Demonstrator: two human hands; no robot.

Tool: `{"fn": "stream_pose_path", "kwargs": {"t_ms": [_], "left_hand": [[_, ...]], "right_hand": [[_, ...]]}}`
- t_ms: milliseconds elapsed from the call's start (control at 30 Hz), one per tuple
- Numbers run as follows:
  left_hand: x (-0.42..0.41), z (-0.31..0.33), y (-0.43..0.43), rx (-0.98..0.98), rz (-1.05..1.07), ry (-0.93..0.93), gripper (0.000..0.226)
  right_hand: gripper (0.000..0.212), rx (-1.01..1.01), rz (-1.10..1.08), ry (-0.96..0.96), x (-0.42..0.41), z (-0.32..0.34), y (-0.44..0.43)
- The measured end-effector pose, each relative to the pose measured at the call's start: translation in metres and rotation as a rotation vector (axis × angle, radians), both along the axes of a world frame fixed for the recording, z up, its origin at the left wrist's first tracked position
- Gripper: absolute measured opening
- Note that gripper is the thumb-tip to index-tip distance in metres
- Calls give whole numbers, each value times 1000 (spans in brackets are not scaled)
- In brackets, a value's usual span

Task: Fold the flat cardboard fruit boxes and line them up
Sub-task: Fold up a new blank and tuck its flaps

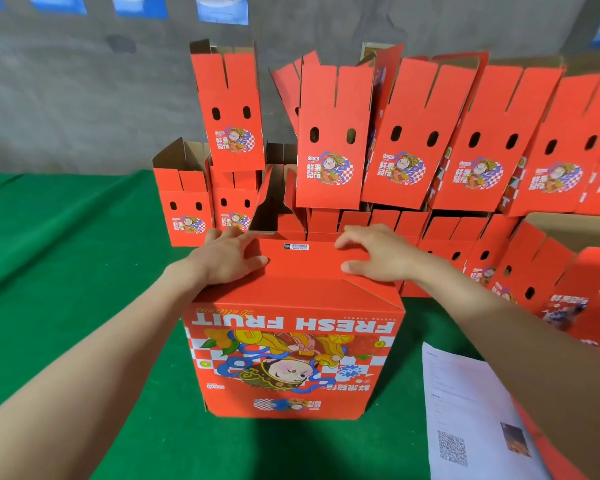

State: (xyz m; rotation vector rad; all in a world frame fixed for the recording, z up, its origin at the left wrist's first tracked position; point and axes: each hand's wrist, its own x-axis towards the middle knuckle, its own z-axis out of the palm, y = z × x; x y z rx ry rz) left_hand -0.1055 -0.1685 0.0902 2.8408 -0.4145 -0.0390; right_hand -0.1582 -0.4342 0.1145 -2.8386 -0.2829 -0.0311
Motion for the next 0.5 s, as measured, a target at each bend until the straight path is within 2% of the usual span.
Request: {"fn": "stream_pose_path", "kwargs": {"t_ms": [133,200,267,333,400,500], "left_hand": [[-5,0,-8,63,45,5,84],[-6,-1,-11,79,58,-28,86],[-7,-2,-11,106,33,-37,80],[-6,-2,-8,145,22,-19,69],[-4,-1,-8,111,29,15,59],[-2,1,-7,24,22,4,51]], "right_hand": [[39,33,-99,36,1,-19,9],[39,6,-144,51,5,-21,13],[35,78,-130,99,8,-21,9],[21,274,-88,146,7,-20,2],[11,461,-78,112,5,-23,-2],[10,477,-97,27,5,-30,-1]]}}
